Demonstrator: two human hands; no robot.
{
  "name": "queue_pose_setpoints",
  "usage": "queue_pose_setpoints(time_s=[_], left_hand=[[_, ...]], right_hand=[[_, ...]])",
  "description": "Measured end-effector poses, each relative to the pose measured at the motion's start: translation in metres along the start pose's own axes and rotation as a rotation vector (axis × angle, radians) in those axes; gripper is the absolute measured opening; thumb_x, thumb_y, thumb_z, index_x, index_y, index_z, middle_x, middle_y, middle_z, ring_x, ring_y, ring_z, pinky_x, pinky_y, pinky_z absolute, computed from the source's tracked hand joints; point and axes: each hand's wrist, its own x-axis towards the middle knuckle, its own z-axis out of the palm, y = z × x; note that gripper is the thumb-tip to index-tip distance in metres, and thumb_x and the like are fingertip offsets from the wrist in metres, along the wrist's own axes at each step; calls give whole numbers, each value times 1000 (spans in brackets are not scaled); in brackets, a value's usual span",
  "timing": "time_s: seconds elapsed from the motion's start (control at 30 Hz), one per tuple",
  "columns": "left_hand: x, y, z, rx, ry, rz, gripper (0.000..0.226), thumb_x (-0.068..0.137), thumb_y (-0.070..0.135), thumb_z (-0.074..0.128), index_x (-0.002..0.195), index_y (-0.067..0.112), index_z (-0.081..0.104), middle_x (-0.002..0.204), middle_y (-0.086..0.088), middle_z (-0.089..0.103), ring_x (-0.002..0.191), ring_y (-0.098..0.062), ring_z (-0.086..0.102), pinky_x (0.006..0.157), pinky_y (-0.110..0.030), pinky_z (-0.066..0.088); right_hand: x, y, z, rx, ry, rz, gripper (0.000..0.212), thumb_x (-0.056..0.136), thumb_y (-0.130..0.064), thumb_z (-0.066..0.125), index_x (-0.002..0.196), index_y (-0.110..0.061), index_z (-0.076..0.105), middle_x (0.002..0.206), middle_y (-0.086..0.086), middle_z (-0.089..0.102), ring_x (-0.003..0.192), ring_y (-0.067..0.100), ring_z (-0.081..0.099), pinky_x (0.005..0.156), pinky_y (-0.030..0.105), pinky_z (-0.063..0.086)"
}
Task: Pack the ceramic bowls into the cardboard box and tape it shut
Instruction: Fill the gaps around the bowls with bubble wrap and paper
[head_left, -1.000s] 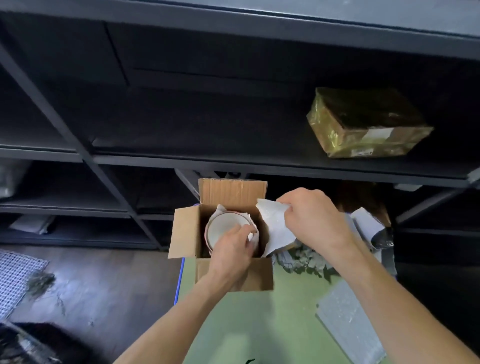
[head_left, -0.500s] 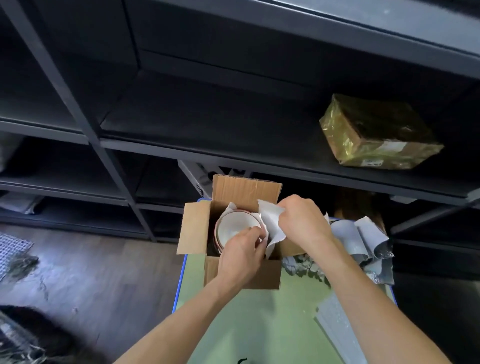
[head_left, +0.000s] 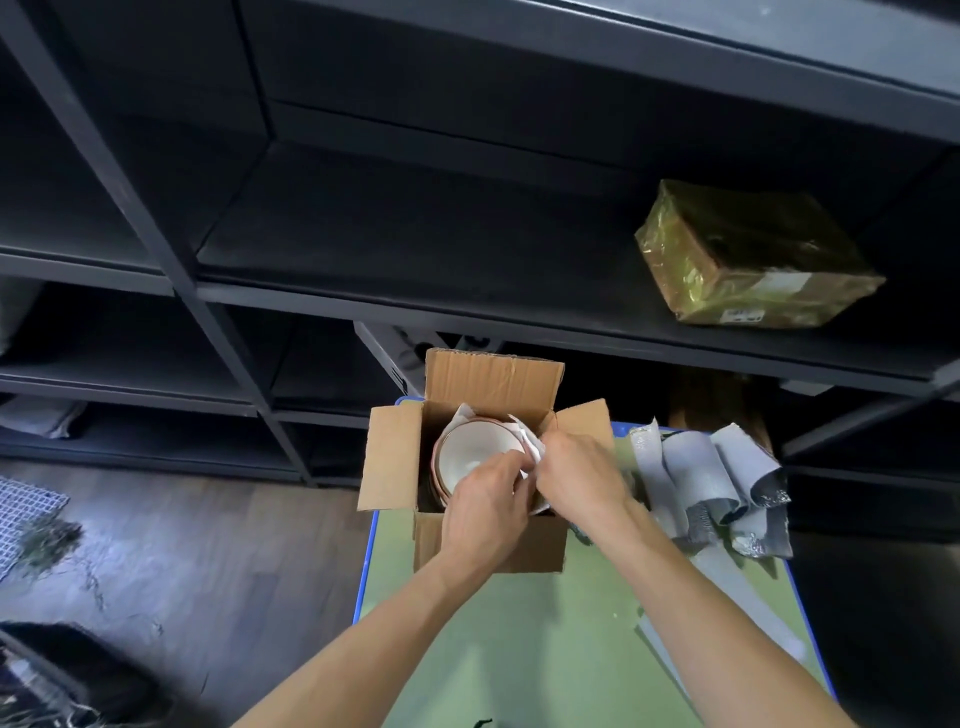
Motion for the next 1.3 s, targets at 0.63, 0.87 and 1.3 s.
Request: queue_pose_setpoints(time_s=[0.63, 0.87, 1.3], left_hand=[[3, 2, -4, 33, -32, -21, 16, 93, 22, 54, 102, 22, 67, 89, 4, 70, 82, -17, 62, 65, -34, 47], [-3, -1, -2, 164, -22, 133, 18, 98, 32, 49, 104, 23, 64, 86, 2, 60, 78, -20, 57, 60, -39, 46], [-34, 79, 21, 203, -110, 659, 13, 100, 21, 54, 98, 15, 65, 84, 0, 56, 75, -24, 52, 67, -39, 45]], right_hand=[[-17, 7, 34, 65, 185, -144, 28, 84, -4, 54, 109, -15, 59, 102, 7, 63, 89, 31, 63, 69, 37, 44], [-26, 19, 30, 94, 208, -219, 25, 93, -10, 49, 114, -16, 60, 100, 5, 60, 89, 32, 62, 73, 38, 46], [-92, 131, 39, 220, 360, -165, 49, 87, -12, 66, 134, -18, 55, 127, -2, 54, 112, 22, 53, 85, 34, 54]])
